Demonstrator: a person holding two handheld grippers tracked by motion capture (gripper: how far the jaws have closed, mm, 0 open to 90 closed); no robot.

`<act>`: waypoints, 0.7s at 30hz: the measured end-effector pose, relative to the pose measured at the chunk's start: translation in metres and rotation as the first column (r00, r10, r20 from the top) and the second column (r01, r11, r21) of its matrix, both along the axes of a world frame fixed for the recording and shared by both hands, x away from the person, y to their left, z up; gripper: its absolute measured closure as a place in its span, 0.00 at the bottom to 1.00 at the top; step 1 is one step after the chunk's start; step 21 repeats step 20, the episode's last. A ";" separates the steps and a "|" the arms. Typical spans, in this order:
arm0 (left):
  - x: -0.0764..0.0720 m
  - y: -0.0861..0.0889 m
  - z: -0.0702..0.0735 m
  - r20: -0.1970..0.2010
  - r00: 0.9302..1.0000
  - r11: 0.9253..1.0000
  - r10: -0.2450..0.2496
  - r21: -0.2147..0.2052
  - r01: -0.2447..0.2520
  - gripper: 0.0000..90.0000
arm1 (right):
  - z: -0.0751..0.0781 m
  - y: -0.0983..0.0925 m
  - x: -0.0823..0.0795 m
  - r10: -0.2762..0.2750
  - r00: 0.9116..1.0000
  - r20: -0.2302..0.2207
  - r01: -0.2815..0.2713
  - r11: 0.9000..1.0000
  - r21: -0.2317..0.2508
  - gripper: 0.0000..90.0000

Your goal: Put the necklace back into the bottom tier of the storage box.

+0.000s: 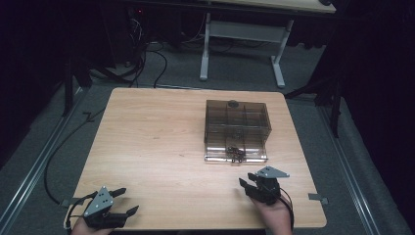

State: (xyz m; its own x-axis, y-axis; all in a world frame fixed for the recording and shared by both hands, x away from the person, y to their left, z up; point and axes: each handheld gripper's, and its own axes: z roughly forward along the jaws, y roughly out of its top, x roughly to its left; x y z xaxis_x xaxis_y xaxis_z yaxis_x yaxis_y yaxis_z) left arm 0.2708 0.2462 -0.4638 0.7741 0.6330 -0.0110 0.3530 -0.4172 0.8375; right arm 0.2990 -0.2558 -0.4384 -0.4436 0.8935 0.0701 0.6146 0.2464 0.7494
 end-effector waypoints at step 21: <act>0.001 0.000 0.000 -0.001 1.000 1.000 0.026 0.001 -0.026 0.26 | -0.016 0.000 -0.019 -0.003 0.992 0.125 0.001 1.000 0.011 0.56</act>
